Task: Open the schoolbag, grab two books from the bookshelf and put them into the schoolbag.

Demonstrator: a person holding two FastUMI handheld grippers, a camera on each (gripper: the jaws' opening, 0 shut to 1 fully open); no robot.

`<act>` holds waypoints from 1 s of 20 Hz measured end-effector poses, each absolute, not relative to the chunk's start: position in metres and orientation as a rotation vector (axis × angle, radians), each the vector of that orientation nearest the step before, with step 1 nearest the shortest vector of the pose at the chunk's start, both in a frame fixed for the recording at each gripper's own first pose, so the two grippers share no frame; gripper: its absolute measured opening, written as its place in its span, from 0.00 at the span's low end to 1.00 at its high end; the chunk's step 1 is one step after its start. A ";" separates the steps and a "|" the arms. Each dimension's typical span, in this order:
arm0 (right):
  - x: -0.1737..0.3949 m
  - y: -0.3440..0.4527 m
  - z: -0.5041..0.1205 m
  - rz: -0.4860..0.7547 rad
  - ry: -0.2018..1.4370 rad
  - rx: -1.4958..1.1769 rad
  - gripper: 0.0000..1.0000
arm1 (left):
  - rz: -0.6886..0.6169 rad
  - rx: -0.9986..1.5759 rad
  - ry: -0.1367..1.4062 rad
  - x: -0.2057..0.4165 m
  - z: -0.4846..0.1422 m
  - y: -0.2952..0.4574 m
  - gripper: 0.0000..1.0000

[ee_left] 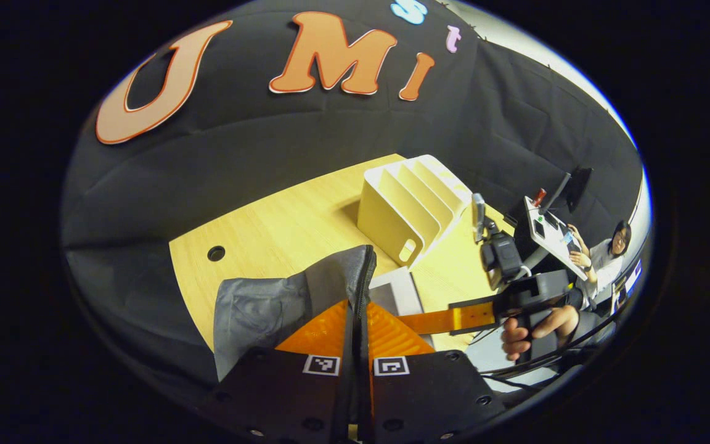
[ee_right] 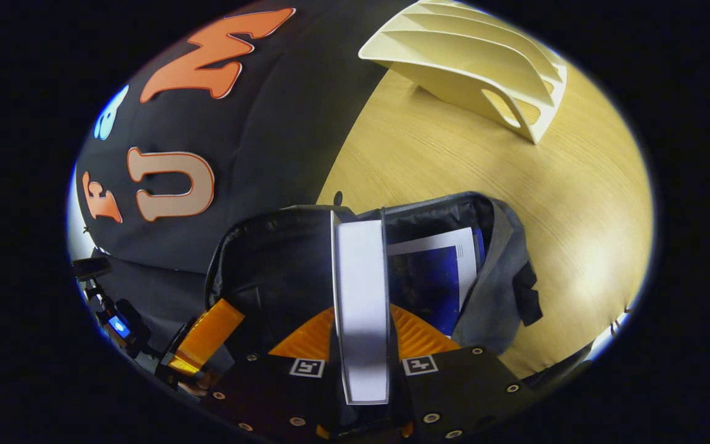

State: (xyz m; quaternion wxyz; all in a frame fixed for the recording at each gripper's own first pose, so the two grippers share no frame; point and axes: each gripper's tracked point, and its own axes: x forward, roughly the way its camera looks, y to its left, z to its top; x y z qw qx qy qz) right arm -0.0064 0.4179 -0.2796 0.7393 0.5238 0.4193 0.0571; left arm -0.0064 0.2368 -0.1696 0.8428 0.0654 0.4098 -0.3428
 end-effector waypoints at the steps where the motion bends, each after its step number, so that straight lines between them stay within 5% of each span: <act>1: -0.003 0.423 -0.283 0.133 0.907 1.169 0.31 | -0.729 0.131 0.869 -0.009 -0.170 0.235 0.06; 10: 0.016 0.464 -0.319 0.145 0.953 1.219 0.34 | -0.742 0.136 0.878 -0.023 -0.180 0.218 0.06; 16: -0.002 0.429 -0.309 0.120 1.029 1.006 0.70 | -0.695 0.100 0.876 -0.020 -0.184 0.221 0.11; 20: -0.003 0.395 -0.297 0.101 1.011 0.935 0.83 | -0.705 0.064 0.864 -0.028 -0.188 0.202 0.28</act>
